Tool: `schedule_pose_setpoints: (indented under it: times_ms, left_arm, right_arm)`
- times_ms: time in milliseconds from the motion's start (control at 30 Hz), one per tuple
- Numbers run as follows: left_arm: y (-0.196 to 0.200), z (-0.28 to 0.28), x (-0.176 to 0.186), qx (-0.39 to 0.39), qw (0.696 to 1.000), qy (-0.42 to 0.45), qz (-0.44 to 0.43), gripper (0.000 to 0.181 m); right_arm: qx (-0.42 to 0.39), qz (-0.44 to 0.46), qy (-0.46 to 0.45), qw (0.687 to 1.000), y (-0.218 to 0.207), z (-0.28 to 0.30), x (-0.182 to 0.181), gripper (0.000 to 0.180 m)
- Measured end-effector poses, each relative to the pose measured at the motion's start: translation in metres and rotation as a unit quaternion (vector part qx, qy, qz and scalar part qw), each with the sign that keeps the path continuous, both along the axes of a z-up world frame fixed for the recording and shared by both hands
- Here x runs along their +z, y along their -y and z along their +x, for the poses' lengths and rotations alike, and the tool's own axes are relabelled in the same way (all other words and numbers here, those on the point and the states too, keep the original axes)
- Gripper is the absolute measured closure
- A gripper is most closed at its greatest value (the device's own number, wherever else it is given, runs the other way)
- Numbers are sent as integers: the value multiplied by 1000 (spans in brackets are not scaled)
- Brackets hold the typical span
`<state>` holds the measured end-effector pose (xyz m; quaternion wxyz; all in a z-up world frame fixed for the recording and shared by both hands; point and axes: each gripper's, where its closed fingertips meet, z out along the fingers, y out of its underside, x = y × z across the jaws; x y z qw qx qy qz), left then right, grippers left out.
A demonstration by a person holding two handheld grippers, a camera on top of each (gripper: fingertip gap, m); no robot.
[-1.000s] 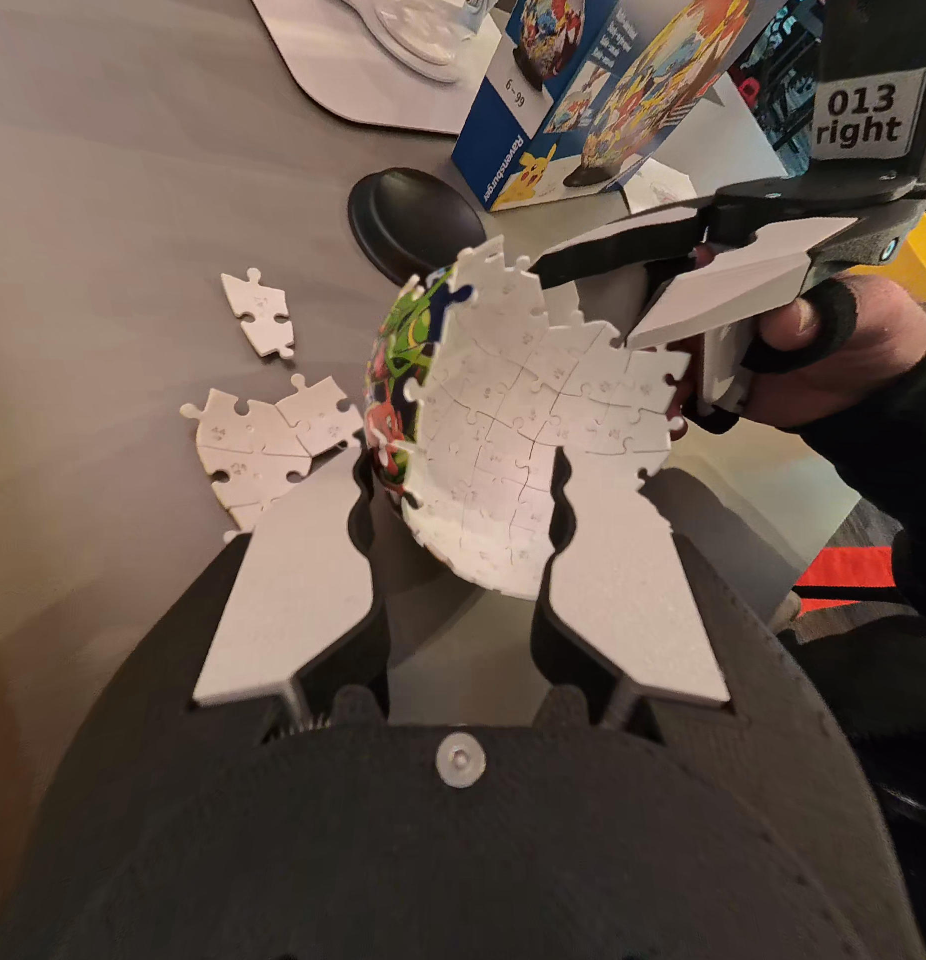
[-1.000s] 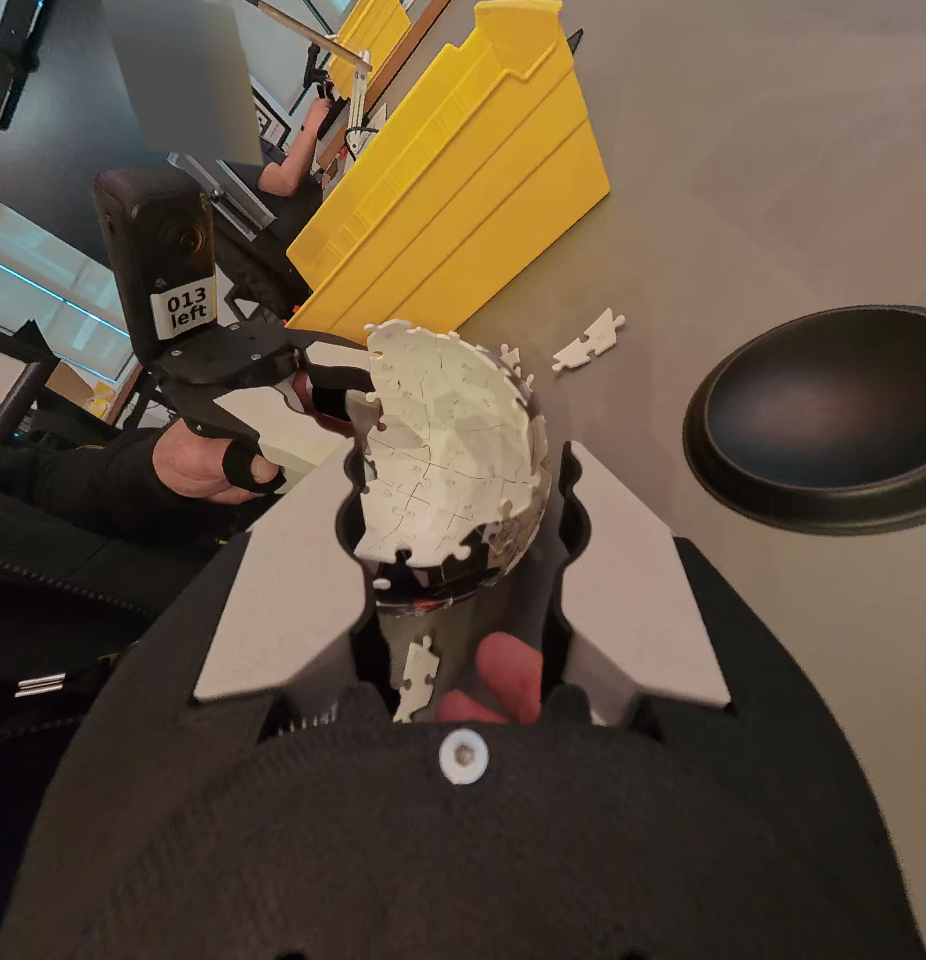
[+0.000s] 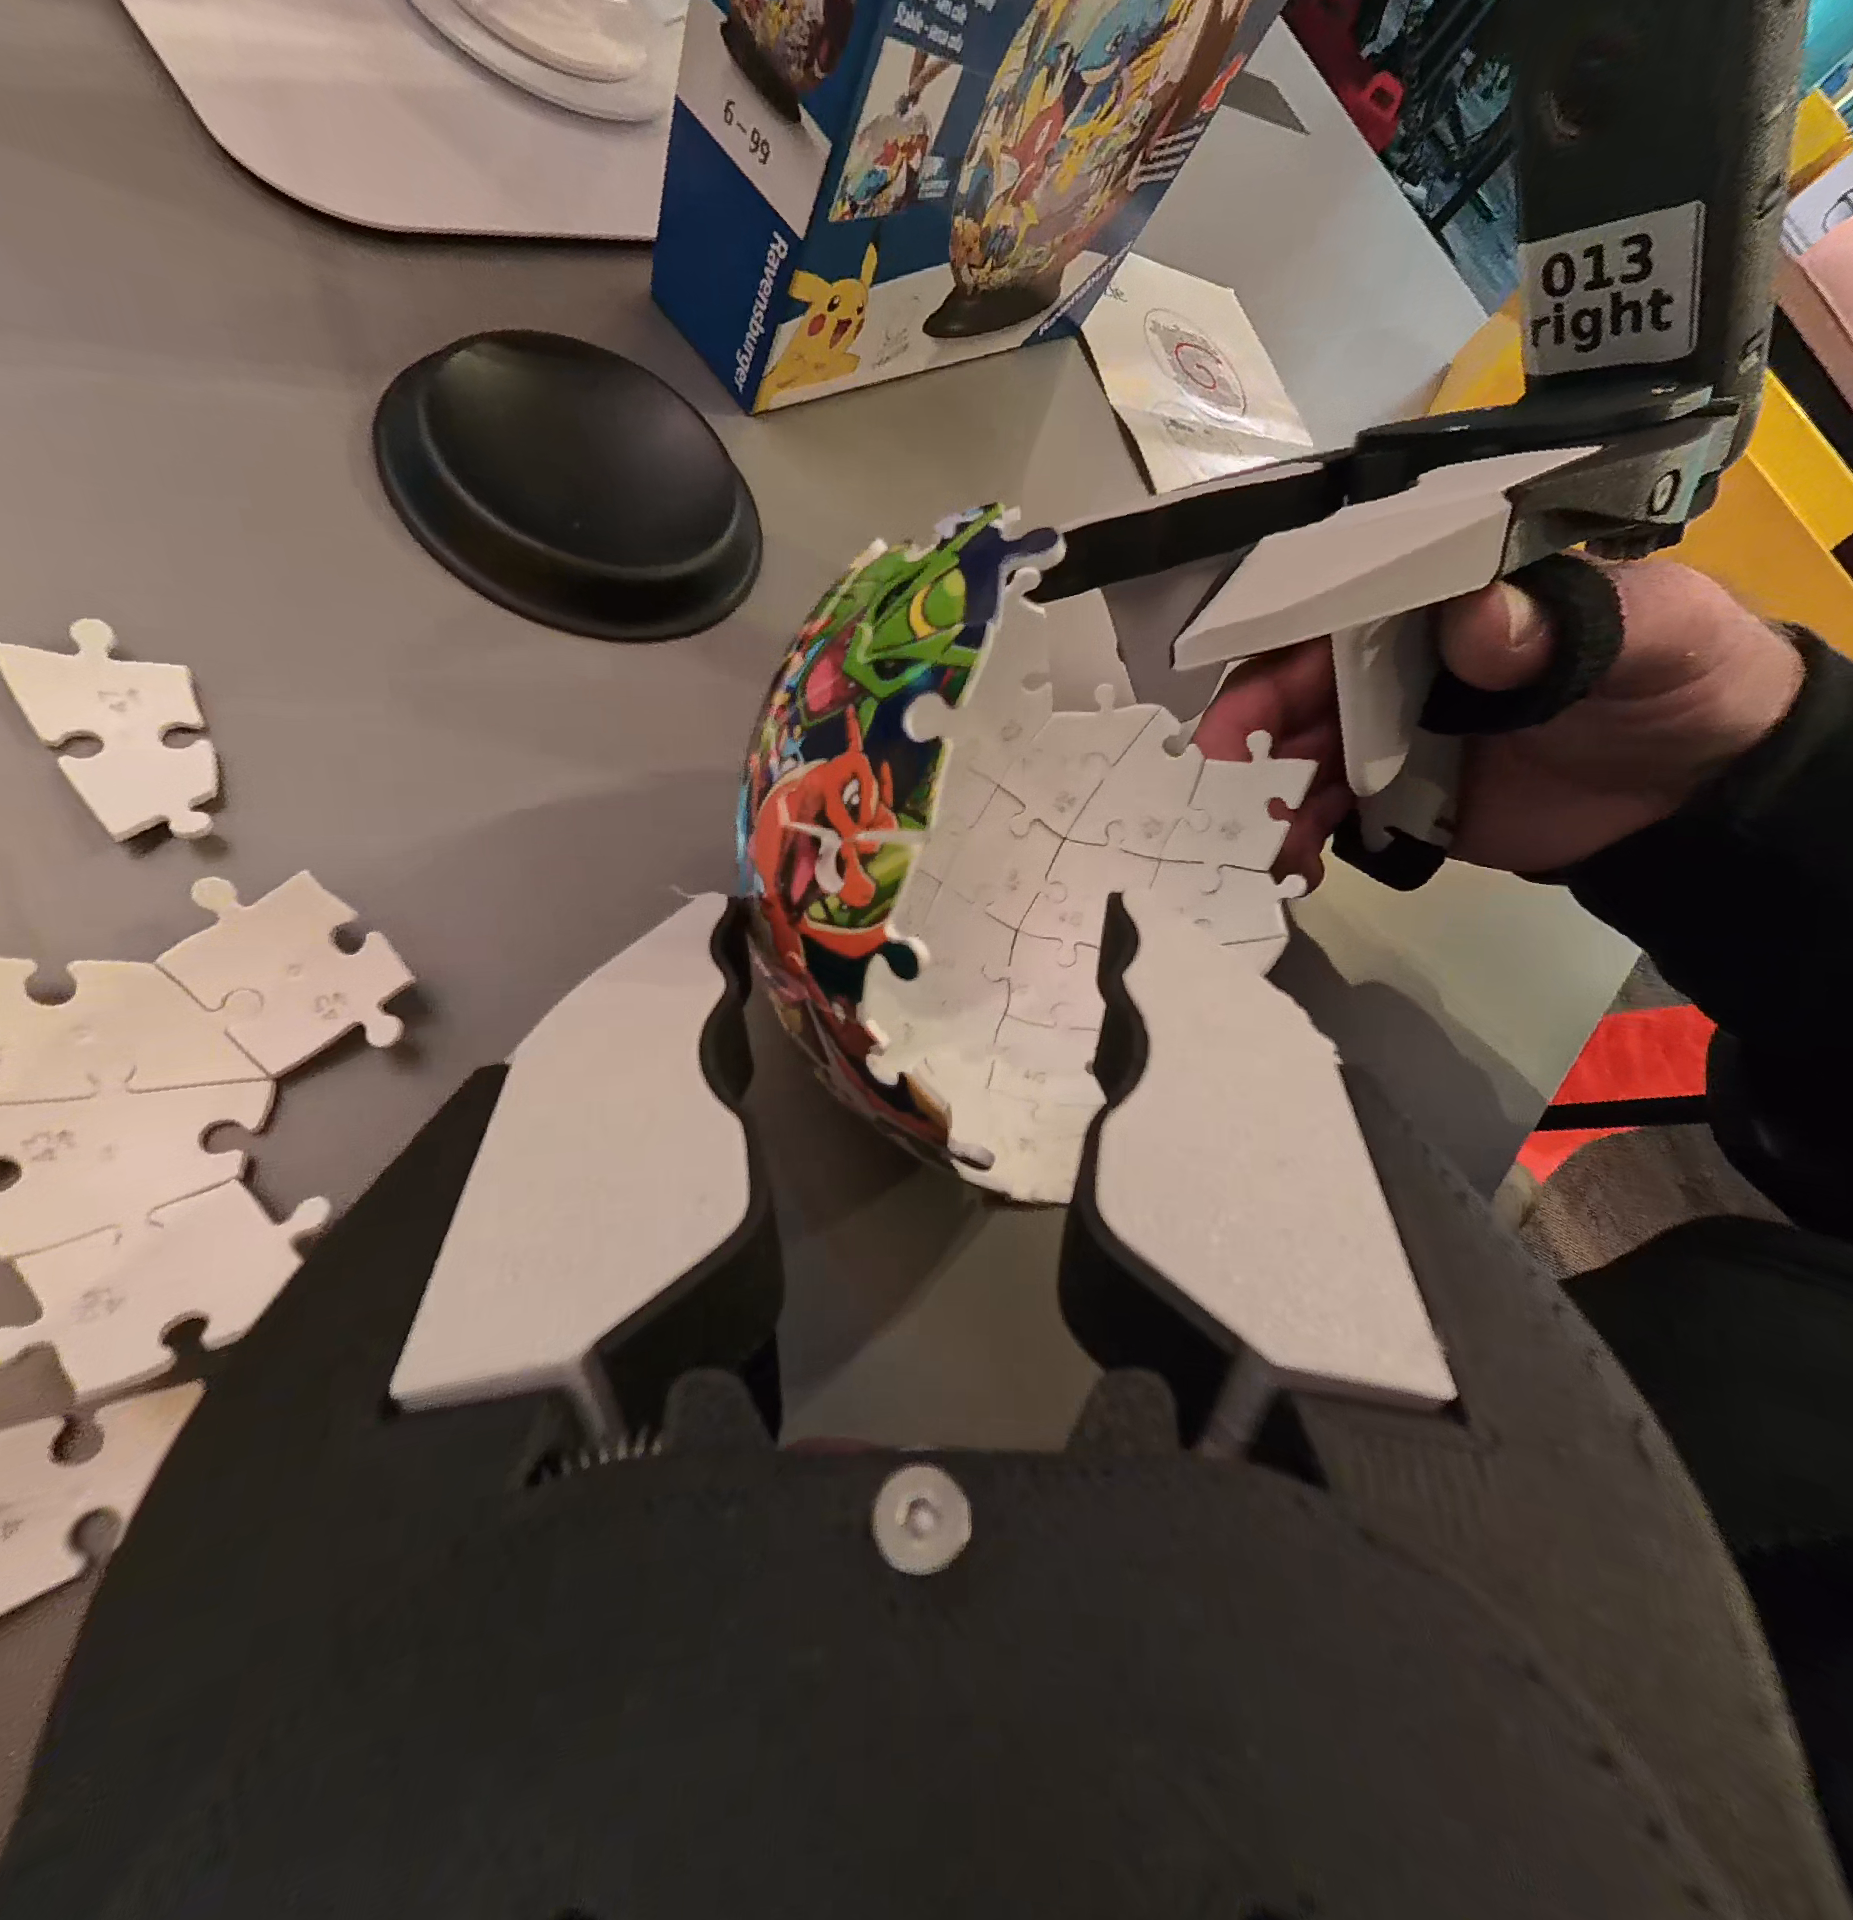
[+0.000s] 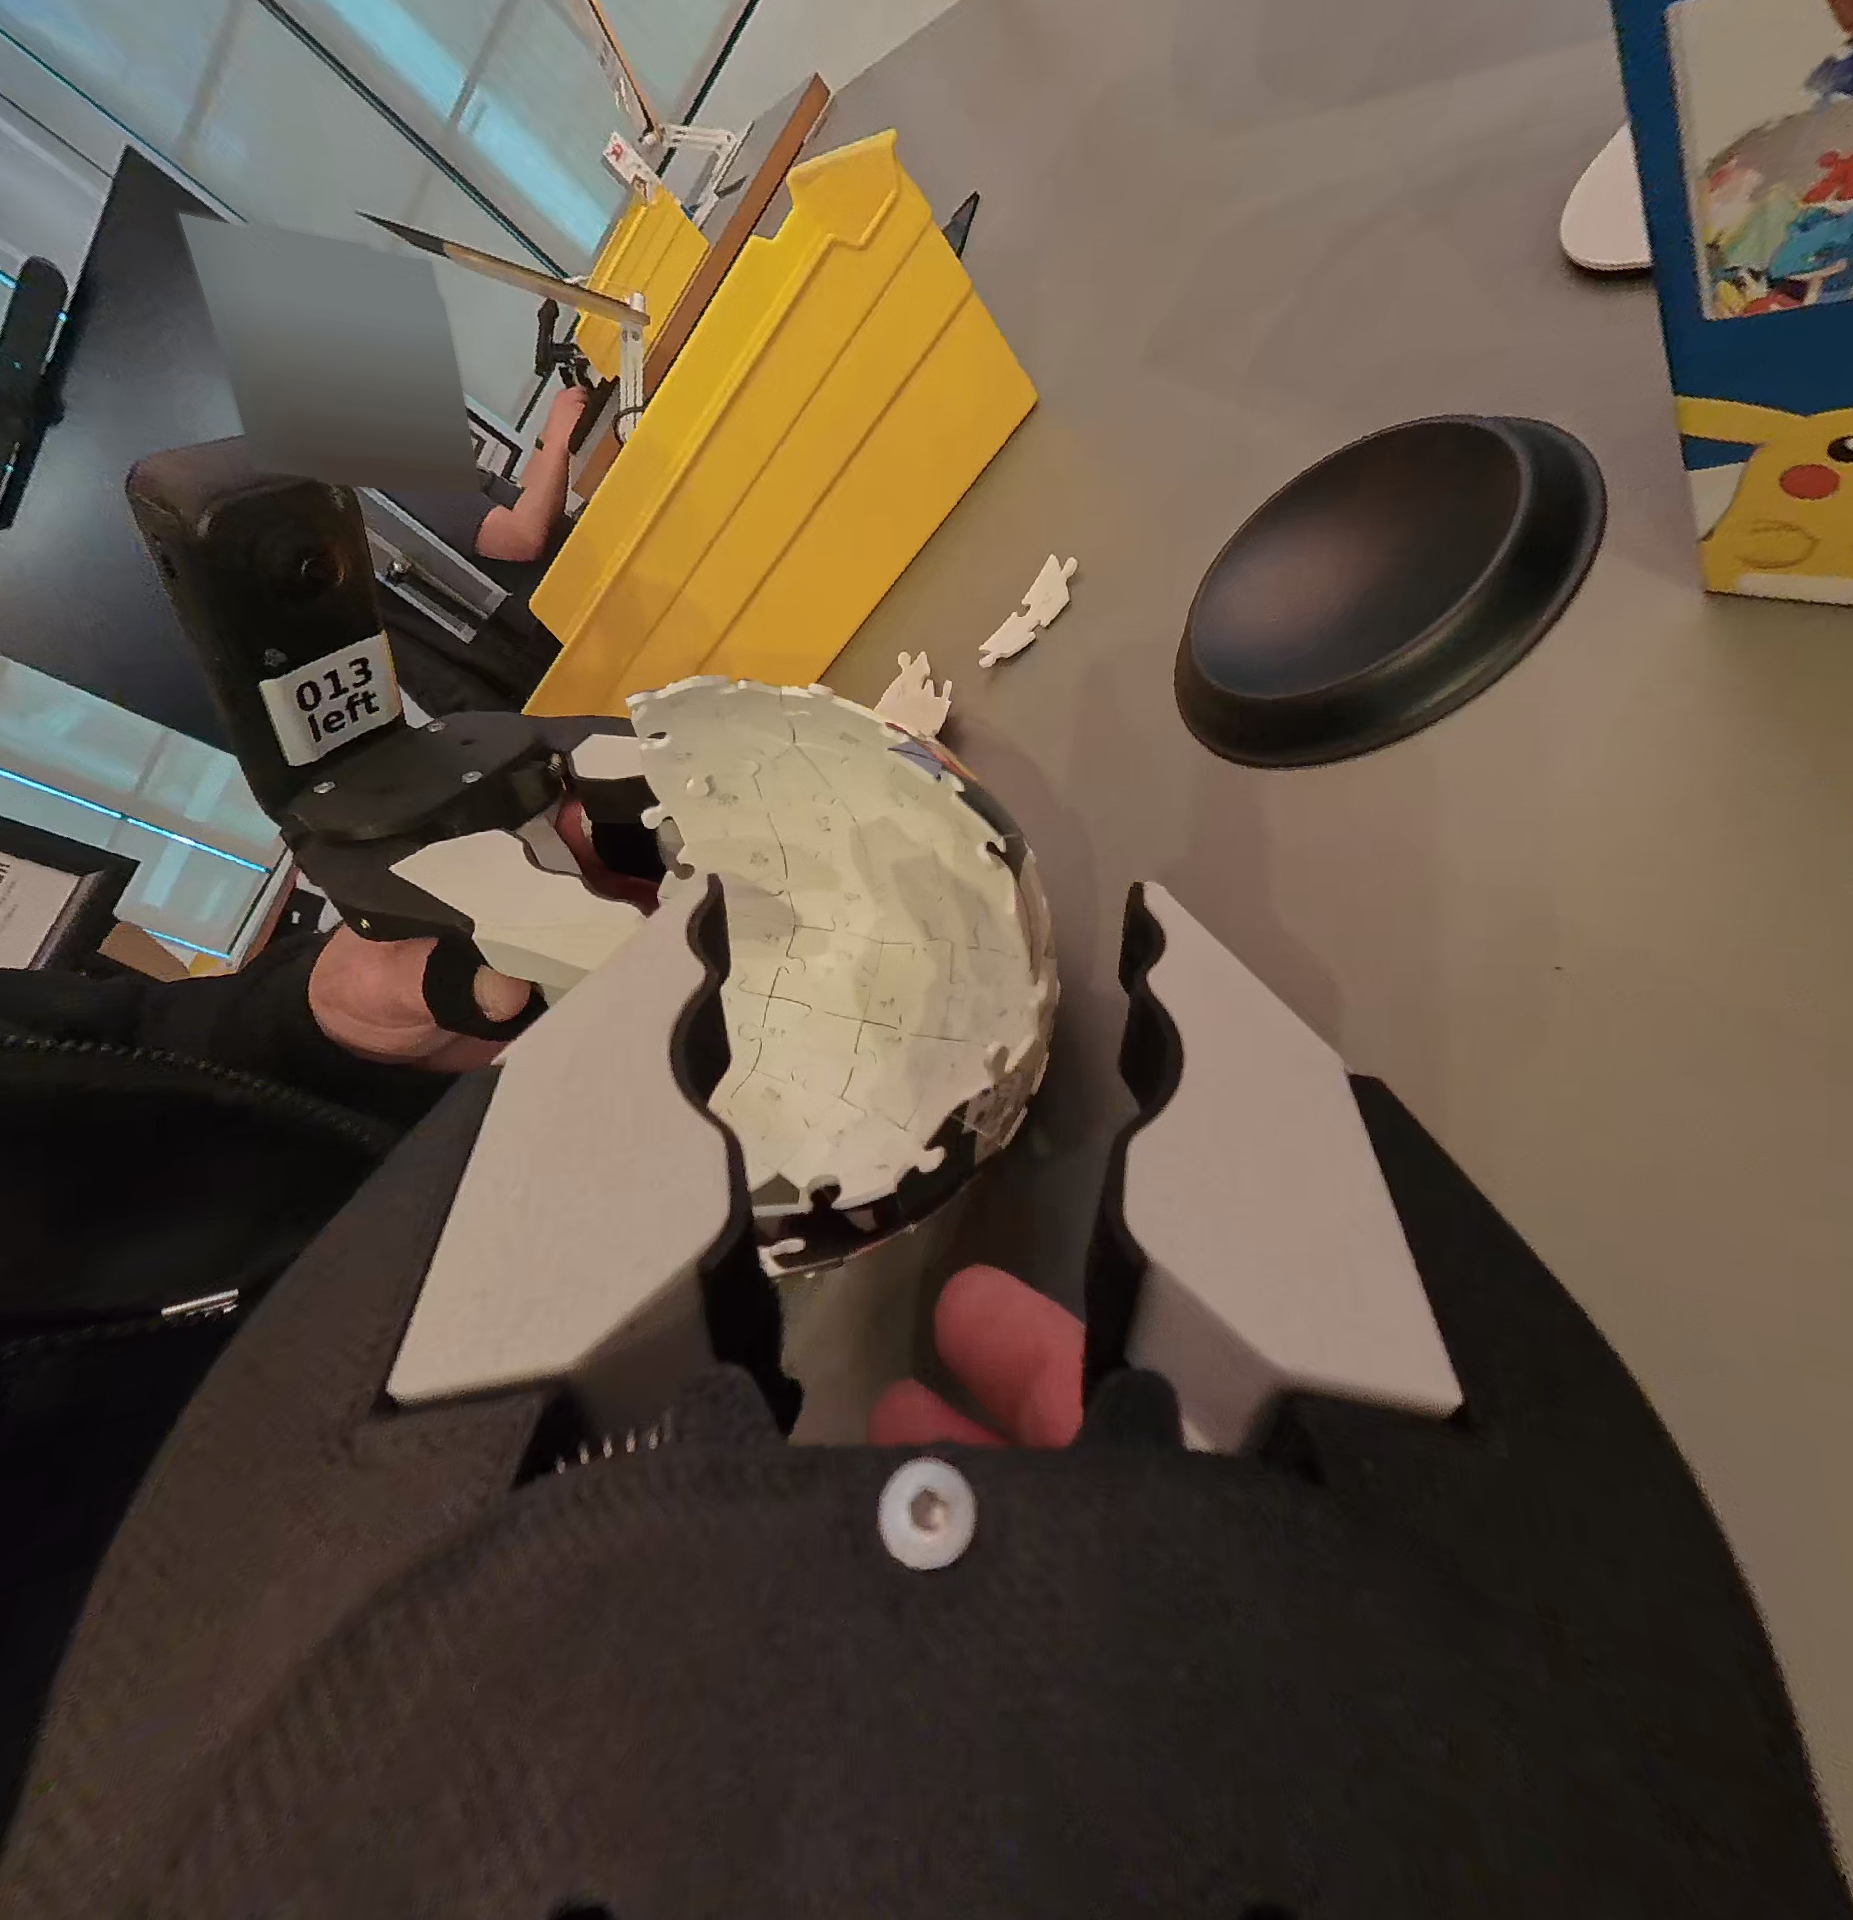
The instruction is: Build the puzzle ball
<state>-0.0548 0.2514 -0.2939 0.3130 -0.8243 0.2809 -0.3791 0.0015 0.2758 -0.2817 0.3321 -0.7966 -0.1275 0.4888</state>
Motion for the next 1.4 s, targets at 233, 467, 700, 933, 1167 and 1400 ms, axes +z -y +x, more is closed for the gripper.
schedule_pose_setpoints:
  times_ms: [233,467,700,933,1167,1400]
  left_arm:
    - [4,5,3,-12,1000,15,7,118]
    - [14,-3,-4,-25,1000,-3,18,119]
    - [28,7,-4,-62,996,-19,56,121]
    - [39,15,0,-96,990,-24,101,122]
    - [45,19,-5,-120,985,-35,121,122]
    - [50,21,-9,-133,982,-42,128,123]
  right_arm:
    - [-5,8,-6,1000,8,1,6,105]
    - [-2,16,8,1000,21,3,5,105]
    - [-5,12,4,1000,21,10,2,105]
    - [-25,7,1,1000,20,21,1,105]
    - [-40,4,8,999,24,31,-2,105]
    - [-46,6,14,999,27,37,-2,104]
